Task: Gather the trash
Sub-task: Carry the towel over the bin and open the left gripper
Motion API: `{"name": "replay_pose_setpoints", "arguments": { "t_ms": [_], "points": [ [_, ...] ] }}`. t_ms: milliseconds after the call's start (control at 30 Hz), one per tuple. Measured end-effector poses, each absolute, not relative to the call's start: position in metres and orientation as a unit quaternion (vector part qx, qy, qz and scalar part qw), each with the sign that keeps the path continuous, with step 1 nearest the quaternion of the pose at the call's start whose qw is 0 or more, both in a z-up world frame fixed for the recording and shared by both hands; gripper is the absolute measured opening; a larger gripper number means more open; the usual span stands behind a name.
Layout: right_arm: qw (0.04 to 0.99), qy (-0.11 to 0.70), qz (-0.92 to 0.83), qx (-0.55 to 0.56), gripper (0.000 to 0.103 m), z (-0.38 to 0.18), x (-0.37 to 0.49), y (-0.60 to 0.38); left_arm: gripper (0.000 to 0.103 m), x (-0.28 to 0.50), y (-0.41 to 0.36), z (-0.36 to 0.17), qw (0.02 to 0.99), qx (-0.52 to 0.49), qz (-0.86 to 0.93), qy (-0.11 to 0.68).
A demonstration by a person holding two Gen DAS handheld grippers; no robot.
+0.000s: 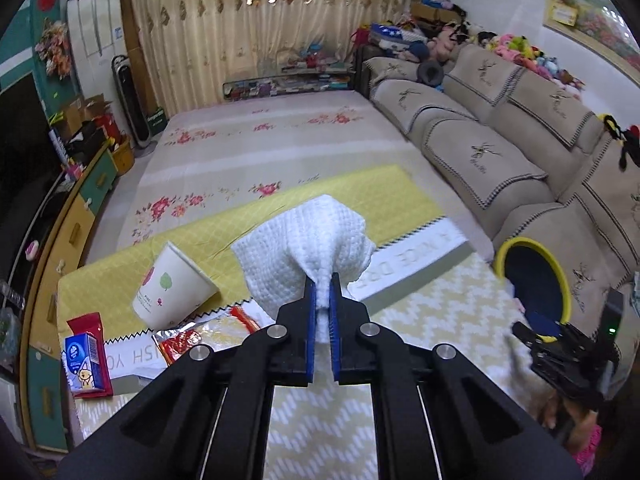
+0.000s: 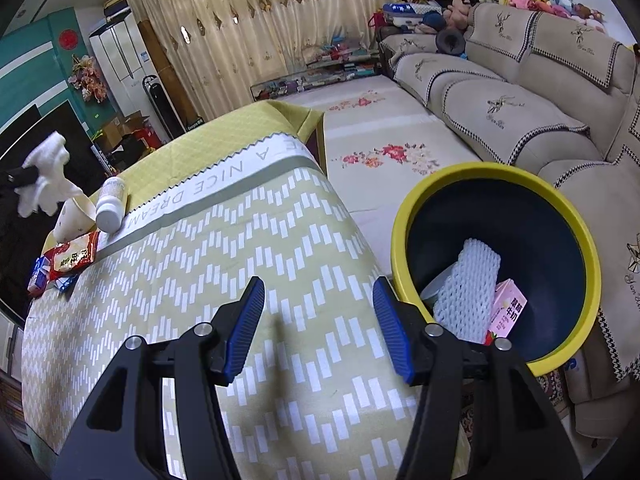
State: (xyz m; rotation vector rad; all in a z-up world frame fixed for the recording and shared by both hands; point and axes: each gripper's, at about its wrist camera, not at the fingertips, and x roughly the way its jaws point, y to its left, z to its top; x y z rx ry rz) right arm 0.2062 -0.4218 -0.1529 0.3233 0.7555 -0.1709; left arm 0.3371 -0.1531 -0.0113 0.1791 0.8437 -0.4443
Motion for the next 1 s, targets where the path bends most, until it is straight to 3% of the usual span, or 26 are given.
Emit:
{"name": "replay_pose_setpoints", "arguments": {
  "t_ms": [433,767,1000],
  "points": [
    [0.929,0.326,-0.125,0.118,0.059,-0.128,0.120,-0.462,0.006,0.259,-0.306,-0.008,0.835,0.149,-0.355,0.393],
    [0.908,0.333,-0.202,0.154,0.059,-0.143,0.058,-0.529,0.007,0.225,-0.467,-0.056,0.766,0.199,-0.445,0.419],
    [0.899,0.340,-0.216,0.172,0.060,-0.155,0.042,-0.543,0.008,0.235,-0.531,-0.106,0.740,0.222,-0.443,0.455]
  ]
}}
